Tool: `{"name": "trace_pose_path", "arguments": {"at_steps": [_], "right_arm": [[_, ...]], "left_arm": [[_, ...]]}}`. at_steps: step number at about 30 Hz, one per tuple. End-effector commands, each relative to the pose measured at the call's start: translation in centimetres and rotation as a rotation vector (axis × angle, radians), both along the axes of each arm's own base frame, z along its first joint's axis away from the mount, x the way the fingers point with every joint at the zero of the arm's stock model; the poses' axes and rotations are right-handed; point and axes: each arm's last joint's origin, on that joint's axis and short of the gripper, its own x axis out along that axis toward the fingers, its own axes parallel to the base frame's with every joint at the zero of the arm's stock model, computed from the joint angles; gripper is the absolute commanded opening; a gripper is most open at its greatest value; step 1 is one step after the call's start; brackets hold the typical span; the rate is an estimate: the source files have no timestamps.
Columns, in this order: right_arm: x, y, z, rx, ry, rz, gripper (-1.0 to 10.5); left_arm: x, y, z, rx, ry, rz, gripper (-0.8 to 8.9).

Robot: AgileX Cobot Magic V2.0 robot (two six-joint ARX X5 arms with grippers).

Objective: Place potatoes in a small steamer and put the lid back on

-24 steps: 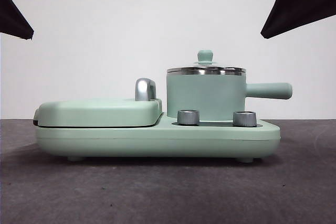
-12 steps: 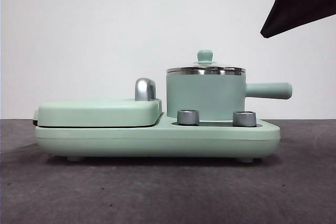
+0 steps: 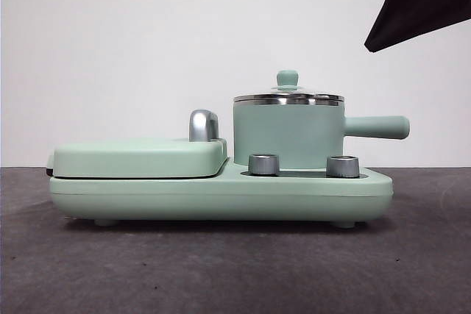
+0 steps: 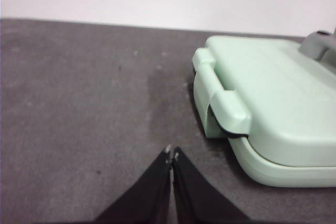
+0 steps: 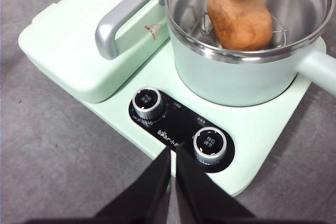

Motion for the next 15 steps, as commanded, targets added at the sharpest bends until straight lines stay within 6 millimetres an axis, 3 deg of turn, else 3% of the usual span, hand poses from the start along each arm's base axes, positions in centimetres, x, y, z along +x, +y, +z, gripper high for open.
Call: {"name": "trace_pose_path", "arguments": {"at_steps": [1, 12, 15], "right_arm": [[0.1, 0.2, 0.3, 0.015, -0.013, 0.004, 0.1], [0.3, 0.3, 0.5, 0.027, -0.041, 0.003, 0.1], [-0.8, 0.0, 1.4, 0.035, -0.087, 0.005, 0.1]], "left_arm": [[0.1, 0.0, -0.5, -0.008, 0.006, 0.006, 0.06], [0.1, 0.0, -0.5, -0.008, 0.006, 0.006, 0.06], [0.1, 0.0, -0.5, -0.008, 0.006, 0.006, 0.06]]}}
